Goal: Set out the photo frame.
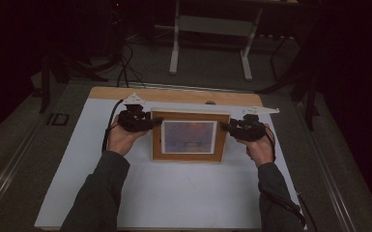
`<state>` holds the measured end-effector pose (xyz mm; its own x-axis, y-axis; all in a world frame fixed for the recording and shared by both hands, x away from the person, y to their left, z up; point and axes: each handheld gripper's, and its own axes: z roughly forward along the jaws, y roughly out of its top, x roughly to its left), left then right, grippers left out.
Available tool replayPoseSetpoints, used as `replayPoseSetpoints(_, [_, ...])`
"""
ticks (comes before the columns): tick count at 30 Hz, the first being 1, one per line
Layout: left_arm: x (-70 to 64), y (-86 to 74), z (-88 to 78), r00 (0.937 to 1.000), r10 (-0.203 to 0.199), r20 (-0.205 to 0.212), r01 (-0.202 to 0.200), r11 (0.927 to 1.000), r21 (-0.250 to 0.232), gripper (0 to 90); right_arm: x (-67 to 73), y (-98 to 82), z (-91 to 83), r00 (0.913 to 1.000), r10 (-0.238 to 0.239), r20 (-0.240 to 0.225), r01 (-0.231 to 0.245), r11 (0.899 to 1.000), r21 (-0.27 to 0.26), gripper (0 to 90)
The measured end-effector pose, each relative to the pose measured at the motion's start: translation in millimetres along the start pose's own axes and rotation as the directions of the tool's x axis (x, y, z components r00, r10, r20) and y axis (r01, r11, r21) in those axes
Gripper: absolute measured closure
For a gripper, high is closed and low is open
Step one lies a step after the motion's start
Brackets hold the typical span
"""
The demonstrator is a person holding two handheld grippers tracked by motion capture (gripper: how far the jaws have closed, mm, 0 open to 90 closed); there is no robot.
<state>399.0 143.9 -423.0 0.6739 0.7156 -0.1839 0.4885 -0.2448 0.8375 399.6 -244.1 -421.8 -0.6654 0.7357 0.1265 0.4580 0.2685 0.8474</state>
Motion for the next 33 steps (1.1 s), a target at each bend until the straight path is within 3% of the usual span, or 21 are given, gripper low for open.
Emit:
replayPoseSetpoints(20, [0.7, -1.9, -2.3, 0.9984, -0.053, 0.021, 0.053, 0.9986, -0.004, 57.2, 0.7, 0.8, -0.8, 0.9999, -0.016, 0.006, 0.016, 1.000, 0.003, 58.8])
replayPoseSetpoints(25, [2.3, -5.7, -8.8, 0.9970, -0.072, 0.030, 0.073, 0.9968, -0.034, 55.1, -1.1, -0.9, -8.3, 0.9997, -0.026, -0.001, 0.026, 1.000, 0.008, 55.7])
replayPoseSetpoints(33, [-1.3, -11.2, -25.1, 0.9972, -0.067, 0.035, 0.068, 0.9959, -0.058, 55.0, -3.4, -4.6, -17.4, 0.9988, -0.048, 0.005, 0.048, 0.999, 0.021, 55.1])
